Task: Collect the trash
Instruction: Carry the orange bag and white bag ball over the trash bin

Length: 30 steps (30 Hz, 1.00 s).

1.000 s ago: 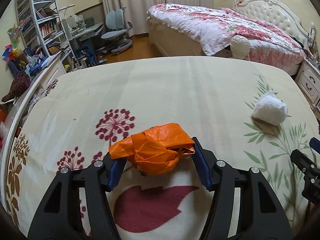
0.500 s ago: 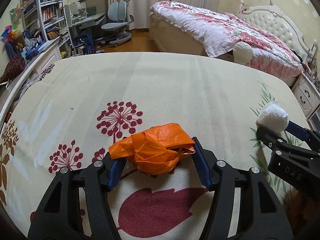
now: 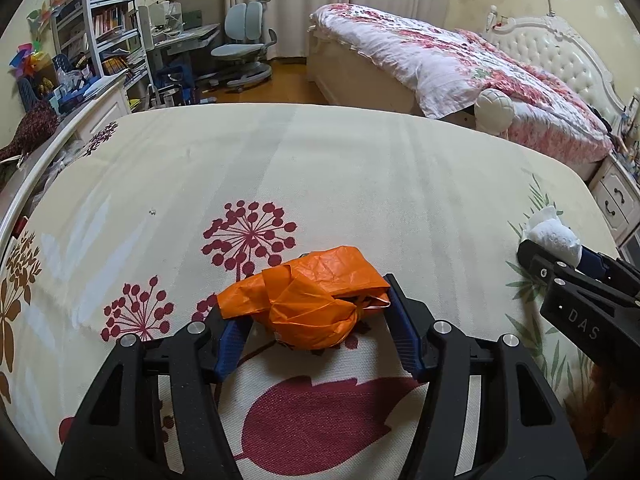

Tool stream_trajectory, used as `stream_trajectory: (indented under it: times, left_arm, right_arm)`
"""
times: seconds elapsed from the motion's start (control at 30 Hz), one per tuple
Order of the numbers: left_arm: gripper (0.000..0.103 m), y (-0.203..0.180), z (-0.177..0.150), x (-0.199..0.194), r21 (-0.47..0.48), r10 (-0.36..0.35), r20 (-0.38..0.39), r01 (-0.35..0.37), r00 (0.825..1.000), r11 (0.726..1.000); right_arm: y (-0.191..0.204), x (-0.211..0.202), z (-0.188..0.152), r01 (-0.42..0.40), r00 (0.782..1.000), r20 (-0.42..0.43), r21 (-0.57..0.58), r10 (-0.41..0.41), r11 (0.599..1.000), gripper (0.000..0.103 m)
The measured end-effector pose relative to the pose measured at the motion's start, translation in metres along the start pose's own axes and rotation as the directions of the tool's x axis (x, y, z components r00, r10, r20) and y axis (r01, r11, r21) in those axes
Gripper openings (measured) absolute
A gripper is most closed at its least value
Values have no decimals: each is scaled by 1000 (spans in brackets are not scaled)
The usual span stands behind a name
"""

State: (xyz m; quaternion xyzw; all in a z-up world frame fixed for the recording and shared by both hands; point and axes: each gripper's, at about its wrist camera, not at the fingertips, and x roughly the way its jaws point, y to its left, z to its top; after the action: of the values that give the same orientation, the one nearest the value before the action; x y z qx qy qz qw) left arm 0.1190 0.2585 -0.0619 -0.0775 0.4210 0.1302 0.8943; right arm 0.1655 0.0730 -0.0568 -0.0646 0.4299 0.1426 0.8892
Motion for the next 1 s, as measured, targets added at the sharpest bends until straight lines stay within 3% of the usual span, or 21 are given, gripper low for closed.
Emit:
stream_trajectory:
  times: [0.7, 1.0]
  left_arm:
    - [60, -19, -12, -19, 65, 6, 24, -7, 1000, 998]
    - [60, -39, -33, -41, 76, -38, 37, 35, 999, 997]
  right_arm:
    - [-25, -45, -54, 6, 1000, 20, -9, -6, 1000, 48]
    - [-52, -72, -76, 14, 998, 57, 44, -17, 999, 48]
